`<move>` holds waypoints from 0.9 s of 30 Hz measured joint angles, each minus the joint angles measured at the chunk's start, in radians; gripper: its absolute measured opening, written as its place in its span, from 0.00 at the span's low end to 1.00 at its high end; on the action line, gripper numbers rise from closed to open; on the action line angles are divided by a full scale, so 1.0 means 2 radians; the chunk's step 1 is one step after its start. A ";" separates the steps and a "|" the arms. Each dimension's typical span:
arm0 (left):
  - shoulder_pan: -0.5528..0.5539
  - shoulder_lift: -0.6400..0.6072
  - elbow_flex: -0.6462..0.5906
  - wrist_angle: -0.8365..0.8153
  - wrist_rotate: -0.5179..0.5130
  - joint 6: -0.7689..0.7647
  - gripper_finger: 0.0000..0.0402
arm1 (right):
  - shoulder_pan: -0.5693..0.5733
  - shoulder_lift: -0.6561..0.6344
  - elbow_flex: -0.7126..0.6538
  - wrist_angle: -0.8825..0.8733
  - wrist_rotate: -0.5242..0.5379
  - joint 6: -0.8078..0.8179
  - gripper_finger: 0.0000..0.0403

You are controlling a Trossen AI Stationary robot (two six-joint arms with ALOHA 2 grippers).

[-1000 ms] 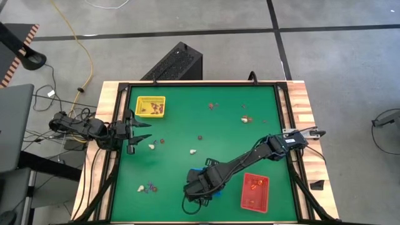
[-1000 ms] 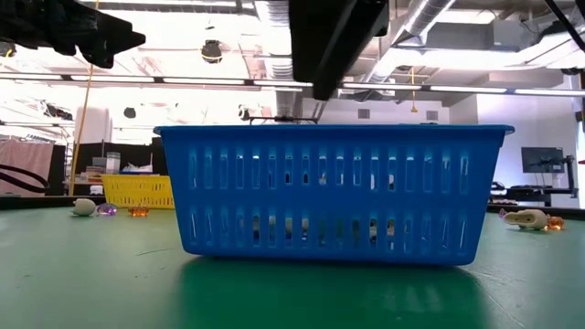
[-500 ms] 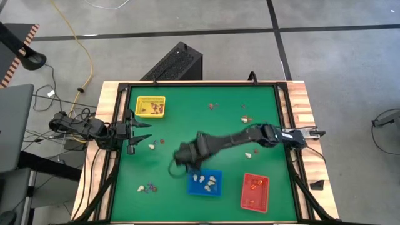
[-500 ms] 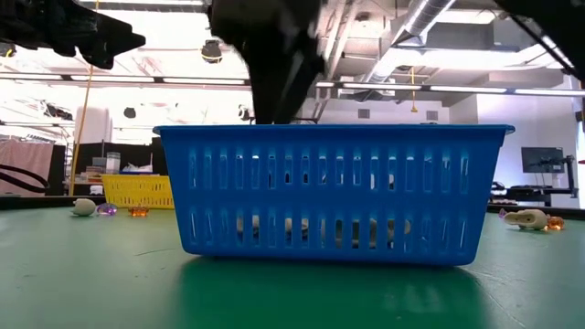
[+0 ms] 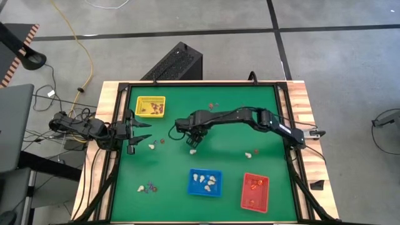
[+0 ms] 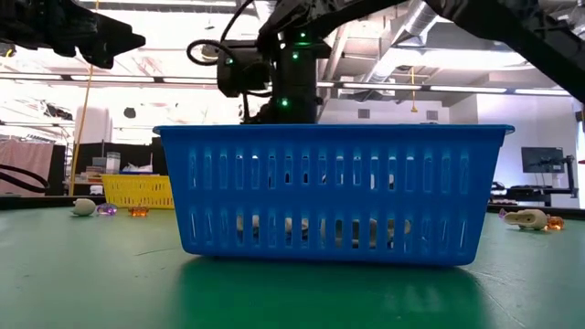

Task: Sort Halloween decoration
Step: Put the orange pumpkin toy into the orange basket

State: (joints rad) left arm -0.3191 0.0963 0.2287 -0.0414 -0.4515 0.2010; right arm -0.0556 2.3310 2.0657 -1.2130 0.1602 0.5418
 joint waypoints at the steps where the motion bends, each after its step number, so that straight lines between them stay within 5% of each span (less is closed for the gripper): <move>1: 0.000 0.000 0.000 0.000 0.000 0.002 0.43 | -0.001 0.000 -0.005 0.006 -0.001 -0.001 0.61; 27: 0.000 0.000 0.000 0.000 0.000 0.003 0.43 | -0.006 -0.006 -0.071 0.071 -0.044 -0.014 0.61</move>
State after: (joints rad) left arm -0.3191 0.0963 0.2284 -0.0406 -0.4515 0.2066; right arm -0.0685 2.3195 1.9228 -1.0707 0.0726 0.5139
